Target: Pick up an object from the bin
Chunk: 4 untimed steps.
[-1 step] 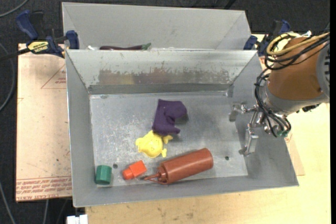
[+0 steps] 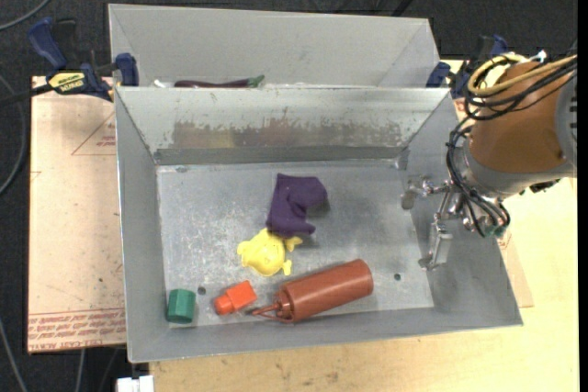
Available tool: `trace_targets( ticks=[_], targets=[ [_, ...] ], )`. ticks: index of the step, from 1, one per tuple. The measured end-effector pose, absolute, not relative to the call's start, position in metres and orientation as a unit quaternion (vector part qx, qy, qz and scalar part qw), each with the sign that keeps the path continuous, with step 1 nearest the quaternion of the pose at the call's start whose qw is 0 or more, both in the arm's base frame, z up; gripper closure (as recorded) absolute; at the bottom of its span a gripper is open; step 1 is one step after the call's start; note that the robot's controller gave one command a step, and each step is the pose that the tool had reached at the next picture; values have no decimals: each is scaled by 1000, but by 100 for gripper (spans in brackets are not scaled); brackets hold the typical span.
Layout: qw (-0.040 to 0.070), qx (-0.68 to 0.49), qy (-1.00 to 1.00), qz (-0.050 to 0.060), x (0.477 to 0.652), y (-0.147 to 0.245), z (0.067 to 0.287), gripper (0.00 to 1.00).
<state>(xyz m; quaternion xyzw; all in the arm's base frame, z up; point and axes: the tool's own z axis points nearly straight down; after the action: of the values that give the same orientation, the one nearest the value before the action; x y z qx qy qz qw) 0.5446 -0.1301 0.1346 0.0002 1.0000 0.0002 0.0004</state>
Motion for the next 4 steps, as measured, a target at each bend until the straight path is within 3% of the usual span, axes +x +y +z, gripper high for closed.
trace_targets(
  ticks=[1,2,3,4],
  targets=[
    [1,-31,1000,-1,546,-102,119,0],
    [1,-33,999,1,527,-73,87,0],
    [2,-1,1000,0,491,-67,73,0],
    [2,-30,1000,2,509,-23,73,100]
  ],
)
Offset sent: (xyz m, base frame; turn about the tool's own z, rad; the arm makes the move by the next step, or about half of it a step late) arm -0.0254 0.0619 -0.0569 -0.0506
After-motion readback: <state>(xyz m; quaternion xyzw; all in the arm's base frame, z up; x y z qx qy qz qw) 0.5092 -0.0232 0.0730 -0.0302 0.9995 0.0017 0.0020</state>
